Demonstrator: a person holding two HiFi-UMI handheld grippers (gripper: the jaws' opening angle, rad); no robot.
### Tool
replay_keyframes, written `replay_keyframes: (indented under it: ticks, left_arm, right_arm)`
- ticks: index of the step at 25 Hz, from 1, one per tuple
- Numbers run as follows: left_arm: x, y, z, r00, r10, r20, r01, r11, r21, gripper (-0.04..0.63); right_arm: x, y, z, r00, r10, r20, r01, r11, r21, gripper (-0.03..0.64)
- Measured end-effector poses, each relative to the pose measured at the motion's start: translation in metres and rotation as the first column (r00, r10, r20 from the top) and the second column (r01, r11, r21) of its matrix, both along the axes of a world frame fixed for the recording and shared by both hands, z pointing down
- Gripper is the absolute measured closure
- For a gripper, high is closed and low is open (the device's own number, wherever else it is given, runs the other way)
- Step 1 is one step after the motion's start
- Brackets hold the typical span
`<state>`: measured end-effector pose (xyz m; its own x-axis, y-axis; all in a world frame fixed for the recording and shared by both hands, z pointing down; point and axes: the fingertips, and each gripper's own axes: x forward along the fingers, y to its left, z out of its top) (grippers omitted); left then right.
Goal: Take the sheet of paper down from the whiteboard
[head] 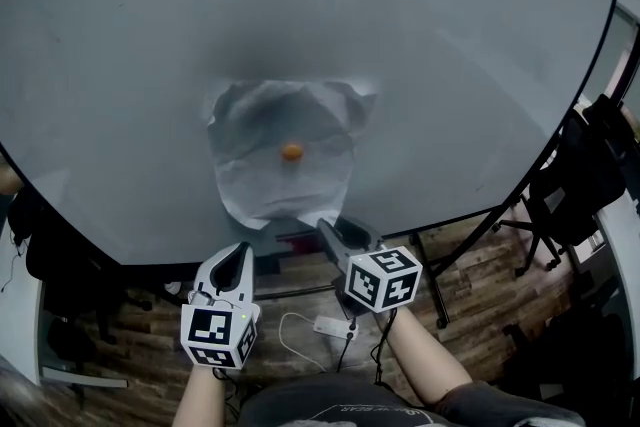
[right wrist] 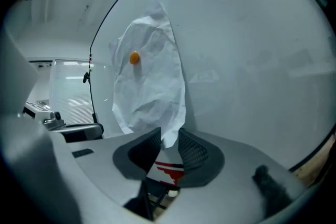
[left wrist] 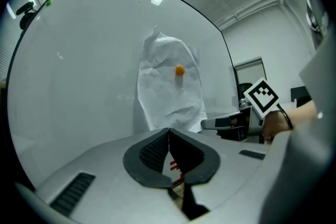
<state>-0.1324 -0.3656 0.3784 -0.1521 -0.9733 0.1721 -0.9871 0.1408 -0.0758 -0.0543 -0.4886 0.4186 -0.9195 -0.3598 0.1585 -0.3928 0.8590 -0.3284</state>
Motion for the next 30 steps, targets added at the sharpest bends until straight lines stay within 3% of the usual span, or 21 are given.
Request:
replay_keyframes:
  ticks: [2, 4, 13, 23, 26, 30]
  left_arm:
    - [0.004, -0.008, -0.005, 1.0, 0.007, 0.012, -0.007, 1.0, 0.007, 0.581]
    - [0.007, -0.016, -0.011, 1.0, 0.015, 0.025, -0.015, 1.0, 0.017, 0.581]
    - [0.018, -0.049, -0.057, 0.991, 0.035, 0.128, -0.051, 0.991, 0.123, 0.58]
    - [0.036, -0.079, -0.104, 0.96, 0.031, 0.277, -0.099, 0.967, 0.237, 0.578]
    - [0.04, -0.084, -0.113, 0.952, 0.029, 0.305, -0.11, 0.961, 0.252, 0.512]
    - [0.039, -0.089, -0.126, 0.93, -0.021, 0.366, -0.093, 0.952, 0.292, 0.476]
  right_arm:
    - [0.0, -0.001, -0.003, 1.0, -0.005, 0.0, 0.005, 1.0, 0.03, 0.568]
    - [-0.001, -0.001, -0.005, 1.0, -0.019, -0.002, 0.019, 0.999, 0.051, 0.582]
    - [0.001, -0.005, -0.007, 0.999, -0.046, 0.009, 0.046, 0.997, 0.06, 0.588]
    - [0.008, -0.01, -0.008, 0.999, -0.033, 0.021, 0.032, 0.998, 0.046, 0.588]
    - [0.007, -0.008, -0.009, 0.999, -0.033, 0.023, 0.032, 0.998, 0.048, 0.588]
    - [0.006, -0.008, -0.011, 0.999, -0.033, 0.026, 0.032, 0.998, 0.05, 0.588]
